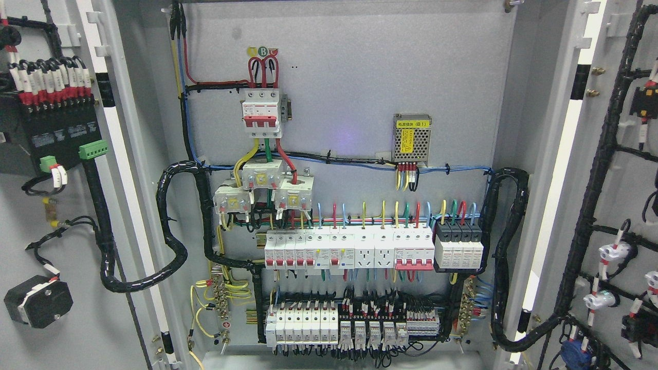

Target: Open door with both hands

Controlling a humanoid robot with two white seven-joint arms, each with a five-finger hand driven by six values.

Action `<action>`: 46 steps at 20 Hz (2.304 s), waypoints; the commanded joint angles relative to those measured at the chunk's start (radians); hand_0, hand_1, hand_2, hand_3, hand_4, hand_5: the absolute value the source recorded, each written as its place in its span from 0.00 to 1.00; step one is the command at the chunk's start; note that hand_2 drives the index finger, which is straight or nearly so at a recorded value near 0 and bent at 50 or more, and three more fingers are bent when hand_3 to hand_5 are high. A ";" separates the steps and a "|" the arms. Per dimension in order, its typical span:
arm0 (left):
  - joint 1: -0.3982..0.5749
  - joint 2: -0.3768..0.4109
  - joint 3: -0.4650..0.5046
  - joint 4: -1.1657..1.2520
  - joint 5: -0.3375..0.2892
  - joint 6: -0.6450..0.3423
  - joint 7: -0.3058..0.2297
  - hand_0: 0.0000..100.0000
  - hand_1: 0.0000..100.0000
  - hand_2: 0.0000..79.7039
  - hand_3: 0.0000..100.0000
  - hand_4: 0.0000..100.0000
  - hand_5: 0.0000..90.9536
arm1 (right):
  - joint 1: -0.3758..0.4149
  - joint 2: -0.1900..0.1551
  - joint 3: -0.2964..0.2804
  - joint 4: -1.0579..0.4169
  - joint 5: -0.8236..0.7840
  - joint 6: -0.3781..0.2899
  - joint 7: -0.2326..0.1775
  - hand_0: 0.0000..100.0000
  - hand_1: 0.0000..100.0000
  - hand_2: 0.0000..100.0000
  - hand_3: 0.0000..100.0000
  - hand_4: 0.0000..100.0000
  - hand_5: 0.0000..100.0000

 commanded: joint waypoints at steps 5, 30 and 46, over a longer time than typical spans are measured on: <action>-0.108 0.084 0.075 0.176 0.011 0.092 -0.001 0.00 0.00 0.00 0.00 0.00 0.00 | 0.000 0.000 -0.032 0.035 -0.005 0.001 0.003 0.38 0.00 0.00 0.00 0.00 0.00; -0.339 0.125 0.065 0.354 -0.001 0.248 -0.001 0.00 0.00 0.00 0.00 0.00 0.00 | 0.000 -0.002 -0.051 0.044 -0.005 0.001 0.001 0.38 0.00 0.00 0.00 0.00 0.00; -0.333 0.114 0.048 0.312 0.005 0.245 -0.003 0.00 0.00 0.00 0.00 0.00 0.00 | -0.014 -0.017 0.028 0.003 -0.011 -0.003 0.013 0.38 0.00 0.00 0.00 0.00 0.00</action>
